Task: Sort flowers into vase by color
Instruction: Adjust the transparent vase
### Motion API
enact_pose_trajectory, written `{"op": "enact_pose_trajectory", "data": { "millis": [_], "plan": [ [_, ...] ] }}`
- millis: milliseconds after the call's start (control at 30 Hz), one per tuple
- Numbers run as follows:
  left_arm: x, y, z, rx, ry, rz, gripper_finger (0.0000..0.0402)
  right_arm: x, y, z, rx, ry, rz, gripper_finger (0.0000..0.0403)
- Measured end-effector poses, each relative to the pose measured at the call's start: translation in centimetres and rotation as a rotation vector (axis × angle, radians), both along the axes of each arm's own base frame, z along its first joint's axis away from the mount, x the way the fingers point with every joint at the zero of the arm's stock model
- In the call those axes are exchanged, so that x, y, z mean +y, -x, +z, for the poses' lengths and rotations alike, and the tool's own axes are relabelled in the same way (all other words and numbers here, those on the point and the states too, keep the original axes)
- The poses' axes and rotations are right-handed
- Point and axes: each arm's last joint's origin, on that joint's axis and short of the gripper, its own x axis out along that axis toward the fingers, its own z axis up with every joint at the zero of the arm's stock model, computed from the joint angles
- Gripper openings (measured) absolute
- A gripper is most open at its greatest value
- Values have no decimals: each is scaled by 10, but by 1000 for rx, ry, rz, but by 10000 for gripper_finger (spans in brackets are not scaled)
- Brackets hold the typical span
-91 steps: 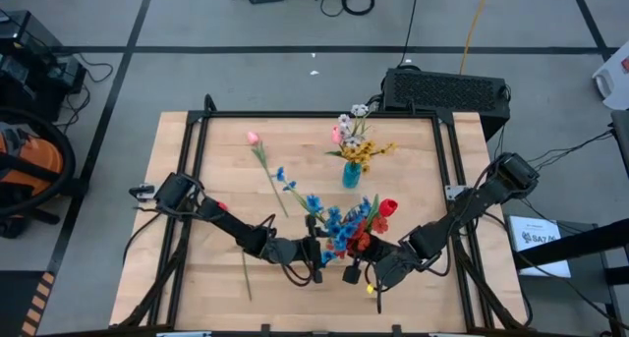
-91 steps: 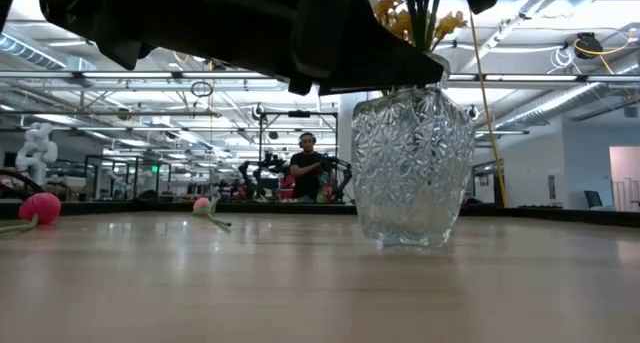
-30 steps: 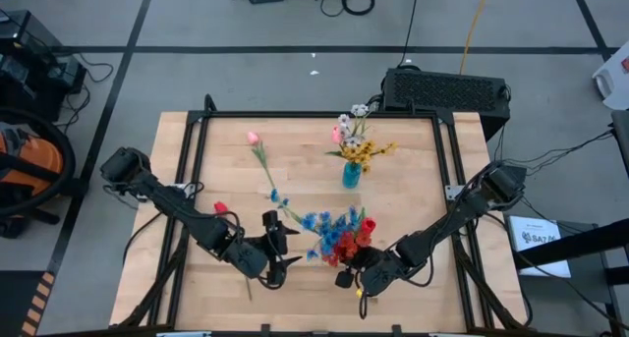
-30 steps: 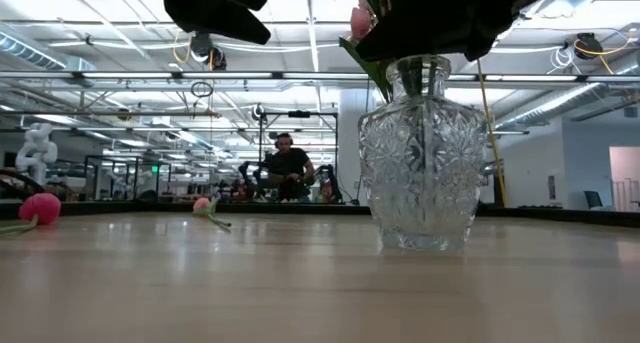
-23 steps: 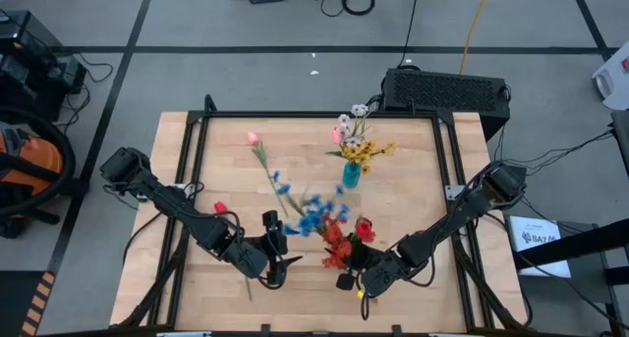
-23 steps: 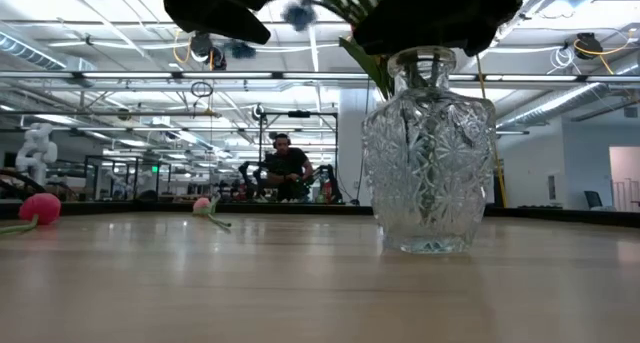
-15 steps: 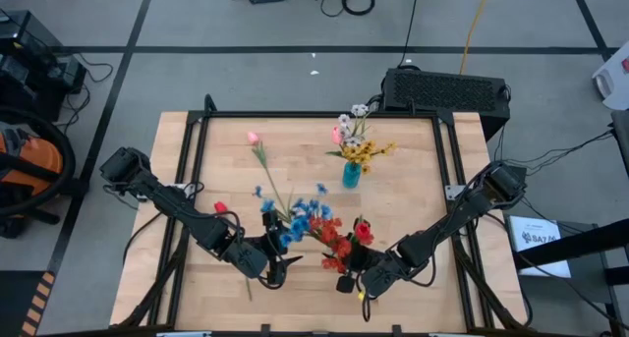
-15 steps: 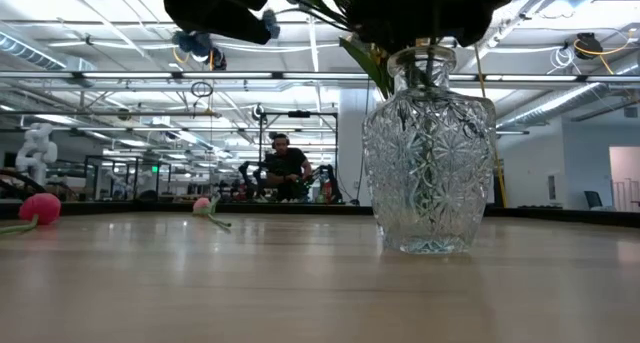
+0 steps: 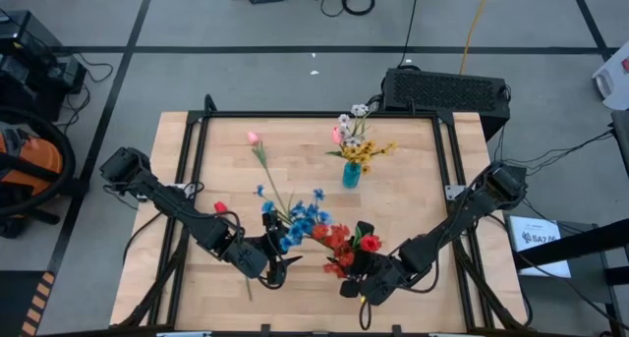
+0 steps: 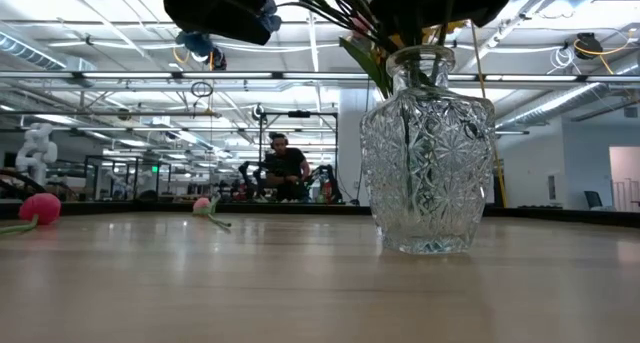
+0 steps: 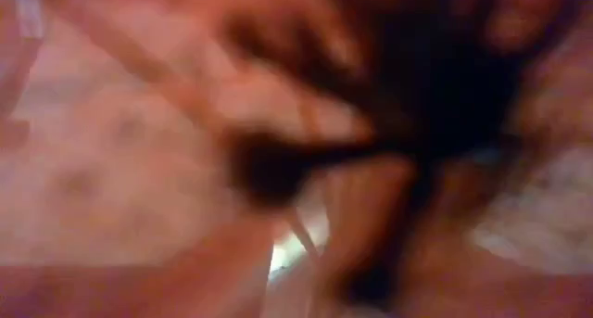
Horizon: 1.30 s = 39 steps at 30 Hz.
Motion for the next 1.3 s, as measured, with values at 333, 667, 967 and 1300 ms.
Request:
{"op": "enact_pose_trajectory", "data": {
  "millis": [333, 667, 967, 1300],
  "plan": [
    [0, 0, 0, 0, -1, 0, 307, 3, -2, 12, 1, -11, -6, 176],
    [0, 0, 0, 0, -1, 0, 307, -2, 13, 21, 73, -110, -52, 176],
    [1, 1, -2, 23, -16, 0, 307, 5, 18, 22, 113, -217, 0, 176],
    [1, 1, -2, 22, -16, 0, 307, 3, 22, 29, 132, -249, 33, 176]
  ]
}}
